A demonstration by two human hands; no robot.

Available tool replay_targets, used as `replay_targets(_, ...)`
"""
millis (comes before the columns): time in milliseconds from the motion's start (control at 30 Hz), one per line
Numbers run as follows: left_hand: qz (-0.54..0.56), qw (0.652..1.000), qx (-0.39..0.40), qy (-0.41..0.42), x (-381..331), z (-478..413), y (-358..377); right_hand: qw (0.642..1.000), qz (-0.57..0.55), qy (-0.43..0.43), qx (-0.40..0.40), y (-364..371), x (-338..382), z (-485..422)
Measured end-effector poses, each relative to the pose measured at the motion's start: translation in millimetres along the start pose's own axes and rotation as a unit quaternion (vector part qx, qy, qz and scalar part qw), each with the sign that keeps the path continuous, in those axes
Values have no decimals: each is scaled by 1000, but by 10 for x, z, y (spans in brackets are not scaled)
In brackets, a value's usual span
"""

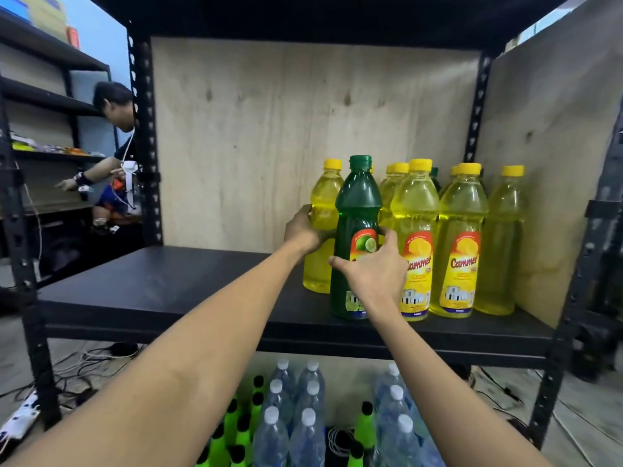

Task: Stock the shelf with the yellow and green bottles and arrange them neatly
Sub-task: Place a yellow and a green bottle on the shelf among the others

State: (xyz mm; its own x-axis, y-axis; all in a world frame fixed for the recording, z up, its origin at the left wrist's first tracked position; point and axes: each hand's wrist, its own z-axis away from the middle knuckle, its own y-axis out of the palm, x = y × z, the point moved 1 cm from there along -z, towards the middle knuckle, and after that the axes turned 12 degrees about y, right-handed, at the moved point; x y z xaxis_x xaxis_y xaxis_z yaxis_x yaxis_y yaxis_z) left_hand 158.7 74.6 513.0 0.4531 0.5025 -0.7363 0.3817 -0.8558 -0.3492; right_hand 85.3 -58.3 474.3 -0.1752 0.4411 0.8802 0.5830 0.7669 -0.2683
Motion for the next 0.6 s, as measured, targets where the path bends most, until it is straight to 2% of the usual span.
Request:
replay_targets(100, 46, 999, 0, -11, 92, 49, 6, 1000, 9, -8, 10, -12, 16, 9)
replay_targets(300, 72, 991, 60, -91, 177, 307, -214, 1000, -13, -5, 26, -184, 467, -103)
replay_targets(433, 83, 993, 64, -53, 112, 727, -570, 999, -4, -33, 3, -324, 601, 64)
replay_targets(600, 21, 998, 51, 19, 162, 1375, -813, 997, 63, -29, 30, -269, 349, 476)
